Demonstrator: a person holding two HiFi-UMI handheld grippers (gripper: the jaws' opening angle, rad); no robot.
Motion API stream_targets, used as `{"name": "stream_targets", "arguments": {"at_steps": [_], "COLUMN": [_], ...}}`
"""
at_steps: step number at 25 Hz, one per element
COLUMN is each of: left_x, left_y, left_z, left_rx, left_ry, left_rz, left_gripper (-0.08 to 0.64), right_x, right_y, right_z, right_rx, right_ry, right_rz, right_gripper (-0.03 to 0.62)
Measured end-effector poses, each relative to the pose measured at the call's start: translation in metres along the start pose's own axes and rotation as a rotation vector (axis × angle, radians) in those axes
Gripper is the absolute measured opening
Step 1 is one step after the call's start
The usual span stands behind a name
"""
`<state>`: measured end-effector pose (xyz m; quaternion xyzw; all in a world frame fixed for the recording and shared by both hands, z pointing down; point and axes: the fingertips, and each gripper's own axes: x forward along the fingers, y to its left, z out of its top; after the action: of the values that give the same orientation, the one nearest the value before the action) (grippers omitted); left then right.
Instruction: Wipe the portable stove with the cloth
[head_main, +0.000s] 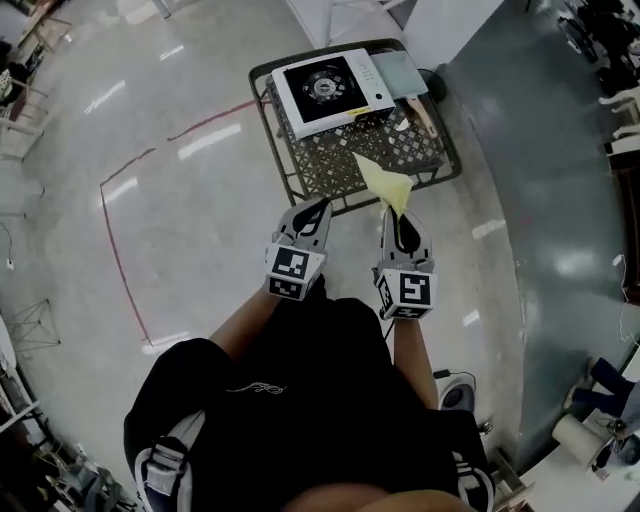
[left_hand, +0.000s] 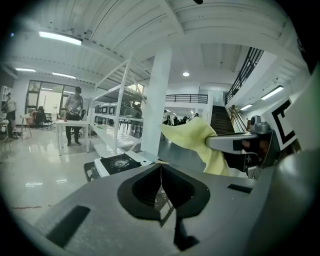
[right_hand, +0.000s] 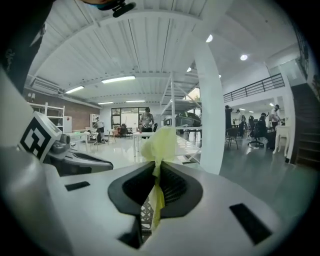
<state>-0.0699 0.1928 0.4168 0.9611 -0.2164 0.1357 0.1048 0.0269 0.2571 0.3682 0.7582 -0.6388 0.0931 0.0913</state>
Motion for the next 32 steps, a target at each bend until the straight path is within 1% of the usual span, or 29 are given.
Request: {"name": "stream_targets", "arguments": {"at_steps": [3,8,13,18,20,22,26,29,32], "left_x": [0.009,0.024,0.046,0.086,0.102,0.114,0.132,0.132,0.125], "left_y": [0.035,0.077,0.117,0.156,0.167,0.173,0.188,0.196,0.207], "left_z": [0.000,-0.003,-0.012,-0.005,-0.007,-0.013,-0.021,-0.031,-0.039], "left_rx": [-0.012,-0.066,-0.131,-0.180,-0.203,-0.244,-0.320,-0.350,-0.376], "left_ry": [0.021,0.044,0.080,0.110,0.142,0.172,0.194,0.208,0.214], "left_rz": [0.043,0.132,0.226,0.316,0.357,0.401,0.494,0.547,0.583], "left_gripper": [0.021,0.021,0.021,0.021,0.021,0.021,0.021,0.021,0.021], "right_x": [0.034,0.085,0.152,0.218,0.238,0.257,0.307,0.339,0.363], "right_y": [0.005,0.012,0.011,0.001,-0.007,-0.013,-0.019,-0.011,0.010], "right_z": [0.004,-0.001,0.003,0.006,0.008,0.010,0.006,-0.004,-0.011], "right_rx": [-0.002,-0.070,-0.094,-0.131,-0.139,-0.150,-0.207,-0.262,-0.275], "right_ry": [0.023,0.086,0.109,0.153,0.176,0.192,0.200,0.229,0.257], "right_rz": [0.034,0.142,0.259,0.408,0.466,0.527,0.624,0.686,0.729], "right_gripper": [0.021,0.021,0.021,0.021,0.021,0.021,0.021,0.021,0.021]}}
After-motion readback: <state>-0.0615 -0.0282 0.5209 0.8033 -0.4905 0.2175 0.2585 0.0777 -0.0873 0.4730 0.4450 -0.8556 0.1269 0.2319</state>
